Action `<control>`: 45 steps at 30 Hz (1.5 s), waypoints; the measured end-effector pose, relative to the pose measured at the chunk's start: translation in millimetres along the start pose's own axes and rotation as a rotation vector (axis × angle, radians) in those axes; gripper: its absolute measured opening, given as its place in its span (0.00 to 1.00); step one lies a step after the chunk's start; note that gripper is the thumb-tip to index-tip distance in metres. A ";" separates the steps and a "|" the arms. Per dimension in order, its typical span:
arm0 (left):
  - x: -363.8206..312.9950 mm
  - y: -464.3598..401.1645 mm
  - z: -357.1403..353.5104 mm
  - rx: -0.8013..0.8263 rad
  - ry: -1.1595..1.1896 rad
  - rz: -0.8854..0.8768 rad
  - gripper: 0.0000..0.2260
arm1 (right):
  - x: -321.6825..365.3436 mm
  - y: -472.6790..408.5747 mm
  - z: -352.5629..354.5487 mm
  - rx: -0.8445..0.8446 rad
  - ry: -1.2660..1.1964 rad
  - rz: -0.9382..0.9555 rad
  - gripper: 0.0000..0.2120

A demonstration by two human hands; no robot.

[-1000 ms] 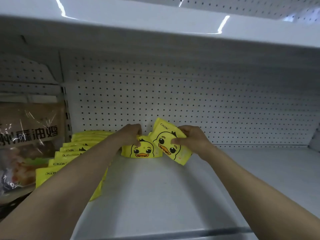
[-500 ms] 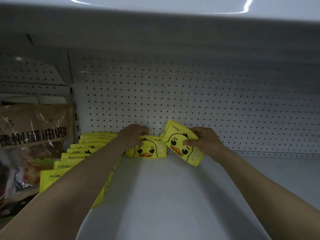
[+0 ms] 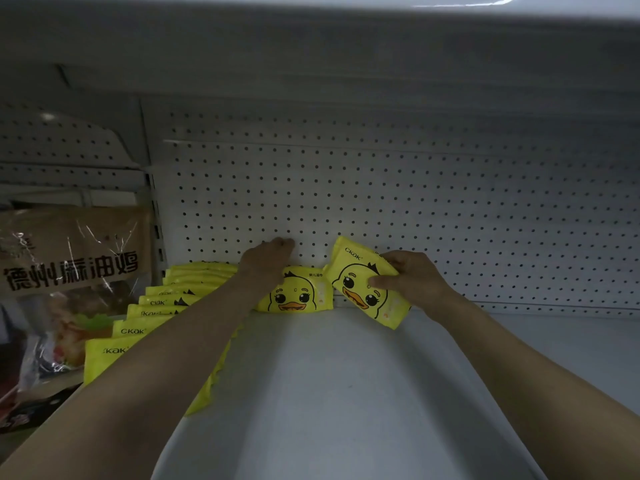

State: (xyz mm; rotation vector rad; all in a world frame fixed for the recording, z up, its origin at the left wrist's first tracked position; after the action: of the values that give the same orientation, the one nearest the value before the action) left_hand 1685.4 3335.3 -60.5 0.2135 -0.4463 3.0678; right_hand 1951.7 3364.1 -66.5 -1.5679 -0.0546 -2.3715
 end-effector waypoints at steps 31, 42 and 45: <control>50.0 115.8 -1.3 0.075 0.273 0.132 0.26 | 33.1 -22.2 -138.4 0.014 0.779 0.281 0.21; 51.4 111.9 -4.0 0.071 0.240 0.119 0.27 | 43.2 -11.0 -153.2 -0.180 0.972 0.259 0.22; 50.7 111.2 -4.7 0.070 0.227 0.118 0.27 | 45.6 -6.0 -155.5 -0.192 0.984 0.234 0.21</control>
State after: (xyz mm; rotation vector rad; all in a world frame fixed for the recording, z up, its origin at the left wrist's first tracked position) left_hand 1628.6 3230.8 -89.1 -0.1647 -0.3510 3.1726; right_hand 1794.6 3329.5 -87.3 -0.2885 0.5371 -2.7114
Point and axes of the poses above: each hand's wrist, its own y-axis away from the middle knuckle, its own z-axis out of the back of the hand, x = y × z, the point moved 4 cm from there along -y, towards the middle knuckle, and after that the axes turned 7 degrees about -z, right-handed, at the moved point
